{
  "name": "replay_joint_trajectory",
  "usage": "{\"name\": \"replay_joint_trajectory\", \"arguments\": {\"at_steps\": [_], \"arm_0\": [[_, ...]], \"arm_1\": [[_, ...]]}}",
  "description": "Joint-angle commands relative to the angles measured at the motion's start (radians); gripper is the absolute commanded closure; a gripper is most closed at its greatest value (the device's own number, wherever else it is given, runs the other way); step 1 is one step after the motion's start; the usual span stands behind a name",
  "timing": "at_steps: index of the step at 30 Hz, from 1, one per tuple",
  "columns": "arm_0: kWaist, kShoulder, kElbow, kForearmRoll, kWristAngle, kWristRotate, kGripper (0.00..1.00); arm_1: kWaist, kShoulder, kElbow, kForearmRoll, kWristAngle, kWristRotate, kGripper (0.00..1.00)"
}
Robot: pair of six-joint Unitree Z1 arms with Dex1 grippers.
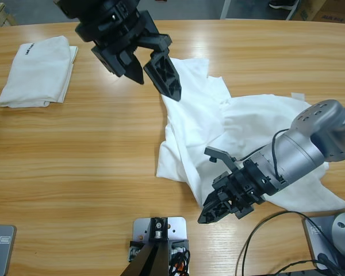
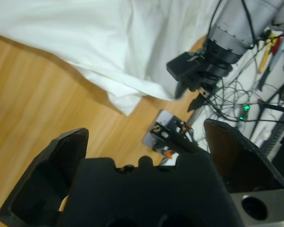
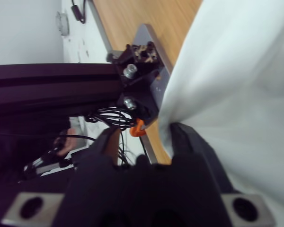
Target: Fold clothes
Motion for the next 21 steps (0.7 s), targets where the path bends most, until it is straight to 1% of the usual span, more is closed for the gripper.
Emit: {"name": "replay_joint_trajectory", "arguments": {"at_steps": [1,3,4,6,7,9,11,13,14,16,17,19,21], "arm_0": [[-0.011,0.042,-0.008,0.131,-0.038,-0.023,0.05],[-0.011,0.042,-0.006,0.134,-0.038,-0.018,0.05],[-0.011,0.04,0.0,0.135,-0.042,-0.013,0.05],[-0.019,0.035,0.004,0.137,-0.061,-0.009,0.05],[-0.03,0.034,0.004,0.138,-0.072,-0.01,0.05],[-0.066,0.037,0.011,0.136,-0.066,-0.022,0.055],[-0.104,0.046,0.009,0.113,-0.056,-0.077,0.055],[-0.143,0.063,0.005,0.039,-0.051,-0.169,0.055],[-0.161,0.081,0.001,0.01,-0.05,-0.203,0.055],[-0.201,0.143,-0.016,-0.009,-0.028,-0.248,0.055],[-0.221,0.169,-0.023,-0.012,-0.014,-0.267,0.055],[-0.244,0.188,-0.024,-0.03,0.014,-0.296,0.055],[-0.252,0.198,-0.021,-0.047,0.036,-0.306,0.055]], "arm_1": [[0.013,-0.417,0.0,0.012,-0.178,0.098,0.0],[0.013,-0.503,-0.013,0.057,-0.366,0.102,0.0],[0.013,-0.514,-0.026,0.084,-0.493,0.102,0.015],[0.008,-0.456,-0.062,0.119,-0.723,0.099,0.15],[-0.012,-0.409,-0.097,0.153,-0.784,0.096,0.151],[-0.043,-0.336,-0.154,0.194,-0.827,0.094,0.153],[-0.055,-0.262,-0.23,0.253,-0.869,0.094,0.163],[-0.059,-0.212,-0.267,0.263,-0.868,0.073,0.32],[-0.059,-0.196,-0.28,0.274,-0.868,0.055,0.37],[-0.083,-0.182,-0.307,0.355,-0.87,0.044,0.386],[-0.109,-0.182,-0.332,0.437,-0.869,0.044,0.386],[-0.163,-0.188,-0.379,0.572,-0.87,0.048,0.386],[-0.234,-0.174,-0.417,0.652,-0.863,0.047,0.386]]}}
